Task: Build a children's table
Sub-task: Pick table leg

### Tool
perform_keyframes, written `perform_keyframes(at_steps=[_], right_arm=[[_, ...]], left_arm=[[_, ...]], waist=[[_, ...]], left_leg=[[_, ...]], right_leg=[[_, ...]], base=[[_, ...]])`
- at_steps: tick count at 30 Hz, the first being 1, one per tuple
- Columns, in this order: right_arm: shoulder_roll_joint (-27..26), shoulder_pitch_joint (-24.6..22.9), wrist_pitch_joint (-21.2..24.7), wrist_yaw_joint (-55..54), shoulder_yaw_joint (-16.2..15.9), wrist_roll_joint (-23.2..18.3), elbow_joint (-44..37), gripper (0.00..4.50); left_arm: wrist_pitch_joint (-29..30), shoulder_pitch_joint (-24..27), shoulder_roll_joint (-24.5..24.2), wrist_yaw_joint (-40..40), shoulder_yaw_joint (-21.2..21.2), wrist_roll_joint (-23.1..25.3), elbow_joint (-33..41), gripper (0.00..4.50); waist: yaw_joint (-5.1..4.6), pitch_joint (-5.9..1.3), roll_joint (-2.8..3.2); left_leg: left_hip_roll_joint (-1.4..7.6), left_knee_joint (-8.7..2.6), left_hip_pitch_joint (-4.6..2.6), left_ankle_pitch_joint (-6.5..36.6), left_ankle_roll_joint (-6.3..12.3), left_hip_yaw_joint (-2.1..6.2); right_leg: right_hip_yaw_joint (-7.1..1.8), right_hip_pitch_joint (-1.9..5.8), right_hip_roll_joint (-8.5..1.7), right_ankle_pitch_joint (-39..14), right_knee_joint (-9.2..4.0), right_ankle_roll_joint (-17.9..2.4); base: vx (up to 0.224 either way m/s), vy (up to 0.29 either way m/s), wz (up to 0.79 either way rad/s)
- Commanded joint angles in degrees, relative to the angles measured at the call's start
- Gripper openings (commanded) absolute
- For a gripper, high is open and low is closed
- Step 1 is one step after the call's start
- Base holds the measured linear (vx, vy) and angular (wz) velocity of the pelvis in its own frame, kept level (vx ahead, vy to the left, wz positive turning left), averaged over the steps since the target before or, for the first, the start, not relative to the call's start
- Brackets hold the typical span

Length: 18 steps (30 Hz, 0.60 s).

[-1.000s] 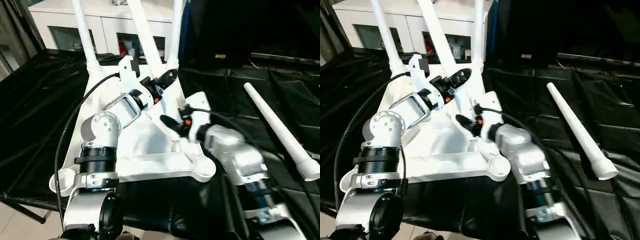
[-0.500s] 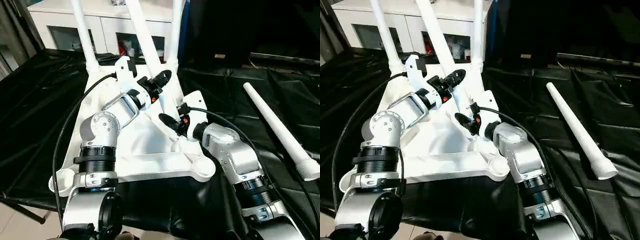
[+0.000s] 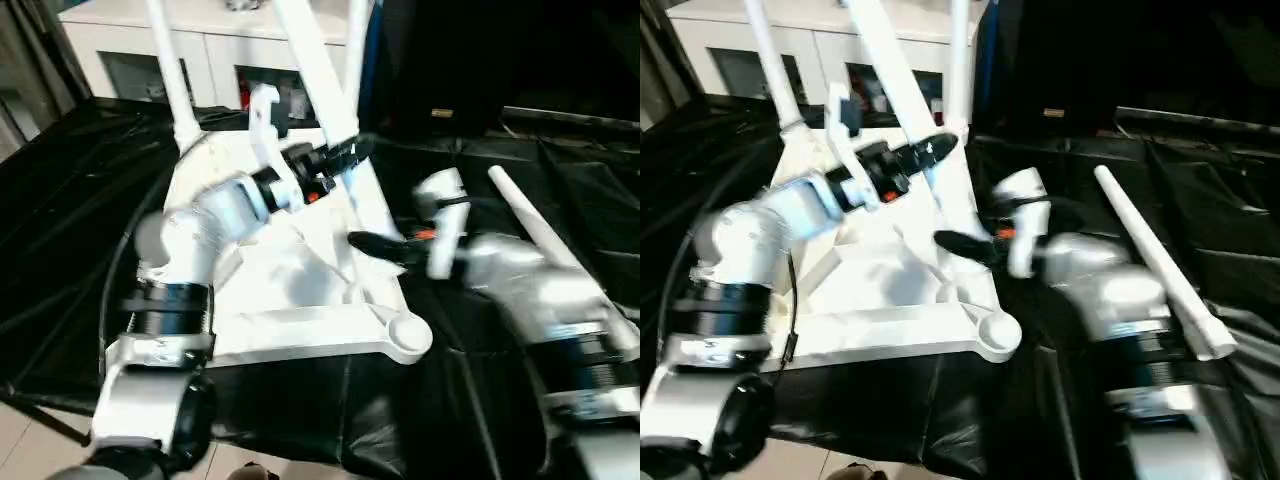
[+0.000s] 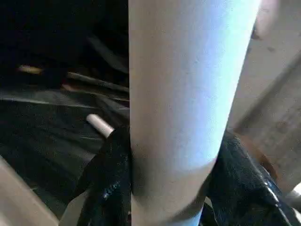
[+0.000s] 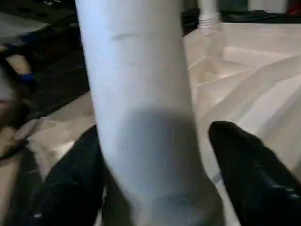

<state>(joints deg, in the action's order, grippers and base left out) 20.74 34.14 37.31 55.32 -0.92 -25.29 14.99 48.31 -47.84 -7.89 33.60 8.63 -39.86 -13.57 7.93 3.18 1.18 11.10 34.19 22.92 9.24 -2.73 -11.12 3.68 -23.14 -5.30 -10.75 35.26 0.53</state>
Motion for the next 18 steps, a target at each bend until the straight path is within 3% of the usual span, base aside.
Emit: perform_keyframes(at_steps=[1, 5, 9, 18], right_arm=[[1.6, 1.9, 2.8, 3.7, 1.1, -3.0, 0.0, 3.53], [2.5, 2.5, 4.3, 6.7, -0.4, -4.0, 0.6, 3.53], [1.9, 2.1, 4.2, 7.8, -1.8, -3.7, 0.3, 3.53], [2.5, 2.8, 5.7, 10.0, -2.8, -4.4, 0.5, 3.53]], left_arm=[[1.8, -1.2, -1.9, 4.4, -1.7, -1.4, 2.6, 1.88], [2.9, -1.1, -3.0, 7.2, -3.1, -2.0, 3.7, 1.87], [3.1, -1.4, -2.9, 7.1, -3.1, -2.1, 3.2, 1.87], [3.1, -1.7, -4.0, 9.6, -4.6, -0.9, 2.6, 1.87]], waist=[[-0.03, -4.56, -0.62], [-0.11, -4.52, -0.65], [0.15, -4.48, -0.60], [0.24, -4.59, -0.67]], left_leg=[[1.47, -3.23, -1.47, 7.0, 2.07, 0.78], [1.71, -3.16, -1.56, 7.4, 1.89, 0.73], [1.74, -3.26, -1.74, 8.4, 0.77, 0.76], [1.68, -3.26, -1.55, 7.9, 0.44, 0.83]], right_leg=[[-1.96, 3.43, -2.68, -2.0, -3.06, -14.2], [-1.91, 3.17, -2.73, -3.8, -3.13, -14.9], [-2.00, 2.99, -2.81, -6.2, -3.31, -14.0], [-1.97, 3.12, -2.83, -5.2, -3.18, -13.6]], base=[[0.000, 0.000, 0.00], [0.000, 0.000, 0.00], [0.000, 0.000, 0.00], [0.000, 0.000, 0.00]])
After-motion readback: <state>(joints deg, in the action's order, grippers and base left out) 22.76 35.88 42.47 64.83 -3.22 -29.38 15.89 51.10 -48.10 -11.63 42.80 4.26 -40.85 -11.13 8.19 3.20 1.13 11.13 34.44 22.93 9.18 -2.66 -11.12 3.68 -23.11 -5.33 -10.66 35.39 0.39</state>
